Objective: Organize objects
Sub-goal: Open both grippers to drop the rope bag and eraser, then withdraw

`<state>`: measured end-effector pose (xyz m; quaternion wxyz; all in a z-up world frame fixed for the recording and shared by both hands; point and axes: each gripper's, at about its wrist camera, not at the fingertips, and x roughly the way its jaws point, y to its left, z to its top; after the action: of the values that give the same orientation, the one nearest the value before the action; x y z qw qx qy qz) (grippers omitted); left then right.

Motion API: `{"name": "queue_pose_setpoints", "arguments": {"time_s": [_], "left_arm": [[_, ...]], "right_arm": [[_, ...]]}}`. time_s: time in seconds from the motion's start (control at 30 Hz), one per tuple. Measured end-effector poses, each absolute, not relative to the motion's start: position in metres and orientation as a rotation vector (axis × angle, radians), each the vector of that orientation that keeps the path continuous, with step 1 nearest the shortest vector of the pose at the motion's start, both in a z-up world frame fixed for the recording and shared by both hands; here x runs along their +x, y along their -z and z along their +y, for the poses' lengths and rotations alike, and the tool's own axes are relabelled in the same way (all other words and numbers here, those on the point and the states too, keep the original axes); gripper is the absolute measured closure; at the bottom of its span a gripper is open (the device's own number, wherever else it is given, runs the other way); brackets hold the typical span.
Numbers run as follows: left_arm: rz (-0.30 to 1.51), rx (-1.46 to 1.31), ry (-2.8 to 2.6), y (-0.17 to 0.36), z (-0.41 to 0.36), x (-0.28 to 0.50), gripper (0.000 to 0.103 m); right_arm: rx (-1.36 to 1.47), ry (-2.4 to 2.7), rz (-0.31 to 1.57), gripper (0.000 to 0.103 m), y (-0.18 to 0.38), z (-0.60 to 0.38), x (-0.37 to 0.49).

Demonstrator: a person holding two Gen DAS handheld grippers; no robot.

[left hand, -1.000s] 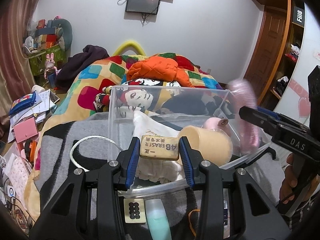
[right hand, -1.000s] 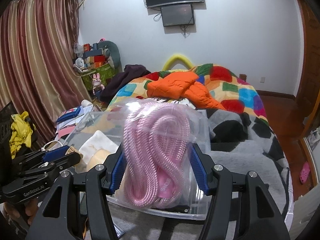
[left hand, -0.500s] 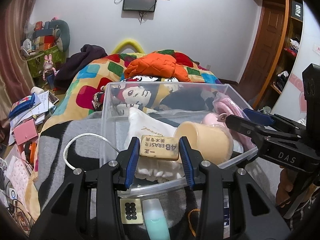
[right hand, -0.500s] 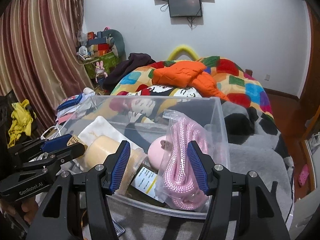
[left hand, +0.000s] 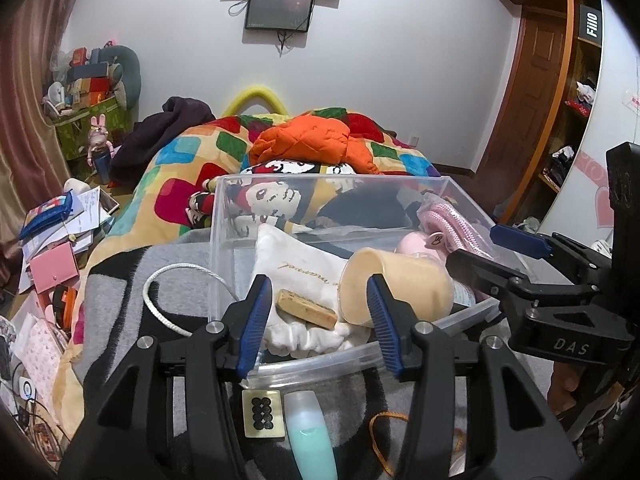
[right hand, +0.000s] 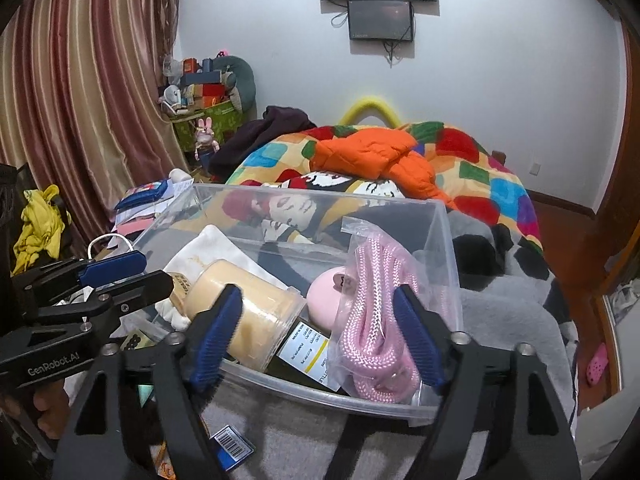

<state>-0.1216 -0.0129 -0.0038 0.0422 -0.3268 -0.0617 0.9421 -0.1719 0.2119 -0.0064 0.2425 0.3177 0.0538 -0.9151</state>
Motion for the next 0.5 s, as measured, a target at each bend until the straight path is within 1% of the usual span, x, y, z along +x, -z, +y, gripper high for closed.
{"name": "queue_pose_setpoints", "arguments": {"time_s": [0.1, 0.2, 0.33, 0.43, 0.47, 0.5], "left_arm": [[-0.177, -0.99, -2.893, 0.001, -0.012, -0.118, 0.053], [-0.173, -0.976, -2.902, -0.002, -0.01, -0.114, 0.047], [-0.163, -0.968, -2.909, -0.006, -0.01, -0.109, 0.046], [-0.155, -0.97, -2.913, -0.008, -0.01, -0.103, 0.045], [-0.154, -0.969, -2.916, -0.008, -0.011, -0.102, 0.041], [-0.155, -0.965, -2.922, -0.009, -0.011, -0.099, 0.033]], "right_arm": [[0.86, 2.506, 0.157, 0.025, 0.004, 0.212, -0.167], [0.858, 2.509, 0.169, 0.025, 0.002, 0.213, -0.162], [0.851, 2.512, 0.17, 0.025, 0.0, 0.214, -0.156], [0.848, 2.513, 0.155, 0.019, -0.001, 0.218, -0.151], [0.846, 2.513, 0.151, 0.019, -0.001, 0.218, -0.149], [0.845, 2.512, 0.15, 0.019, -0.002, 0.219, -0.147]]}}
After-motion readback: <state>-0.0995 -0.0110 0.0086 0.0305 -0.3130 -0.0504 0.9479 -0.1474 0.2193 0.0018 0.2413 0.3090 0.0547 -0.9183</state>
